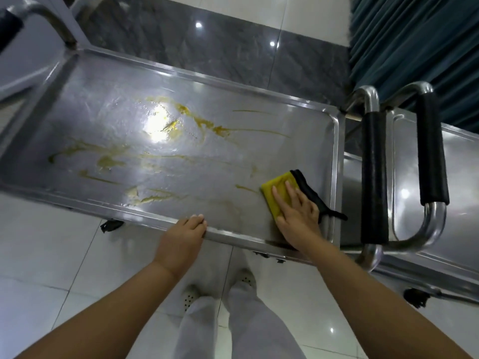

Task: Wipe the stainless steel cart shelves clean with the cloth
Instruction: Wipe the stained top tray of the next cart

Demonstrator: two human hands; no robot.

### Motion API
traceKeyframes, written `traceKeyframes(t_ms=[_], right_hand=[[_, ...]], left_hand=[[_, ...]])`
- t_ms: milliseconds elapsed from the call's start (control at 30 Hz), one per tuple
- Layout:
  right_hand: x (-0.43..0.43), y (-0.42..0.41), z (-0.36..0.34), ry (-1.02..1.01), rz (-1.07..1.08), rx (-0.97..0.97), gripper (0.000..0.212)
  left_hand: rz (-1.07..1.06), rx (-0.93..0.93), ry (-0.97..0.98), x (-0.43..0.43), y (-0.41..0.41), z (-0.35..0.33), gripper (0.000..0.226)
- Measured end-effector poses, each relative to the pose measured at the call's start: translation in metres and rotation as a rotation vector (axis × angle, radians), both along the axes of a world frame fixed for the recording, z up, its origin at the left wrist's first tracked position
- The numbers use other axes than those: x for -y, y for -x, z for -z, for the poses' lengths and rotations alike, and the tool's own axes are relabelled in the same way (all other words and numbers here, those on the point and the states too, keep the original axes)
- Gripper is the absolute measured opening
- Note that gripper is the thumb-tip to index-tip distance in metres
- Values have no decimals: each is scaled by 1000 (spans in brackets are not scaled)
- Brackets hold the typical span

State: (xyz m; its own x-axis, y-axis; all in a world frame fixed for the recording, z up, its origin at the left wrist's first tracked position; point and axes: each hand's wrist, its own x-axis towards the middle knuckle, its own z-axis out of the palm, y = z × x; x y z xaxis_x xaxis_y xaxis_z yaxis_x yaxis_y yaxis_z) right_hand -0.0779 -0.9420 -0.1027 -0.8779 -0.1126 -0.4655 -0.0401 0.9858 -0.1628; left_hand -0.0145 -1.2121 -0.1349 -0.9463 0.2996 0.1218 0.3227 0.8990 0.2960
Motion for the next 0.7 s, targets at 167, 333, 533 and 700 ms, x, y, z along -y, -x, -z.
traceKeyframes(t_ms=[167,333,533,700], right_hand=[[-3,102,9,-24,87,-80,64],[-11,196,8,-56,118,-42,61],[-16,243,8,-4,176,-28,59],[2,180,15,-43,76,-55,64]], left_hand=[[-40,-5,21,-4,-1,6,43],[-48,47,46,-2,-3,9,49],[-33,-37,26,-1,-2,16,25],[-18,-48,33,3,-2,16,34]])
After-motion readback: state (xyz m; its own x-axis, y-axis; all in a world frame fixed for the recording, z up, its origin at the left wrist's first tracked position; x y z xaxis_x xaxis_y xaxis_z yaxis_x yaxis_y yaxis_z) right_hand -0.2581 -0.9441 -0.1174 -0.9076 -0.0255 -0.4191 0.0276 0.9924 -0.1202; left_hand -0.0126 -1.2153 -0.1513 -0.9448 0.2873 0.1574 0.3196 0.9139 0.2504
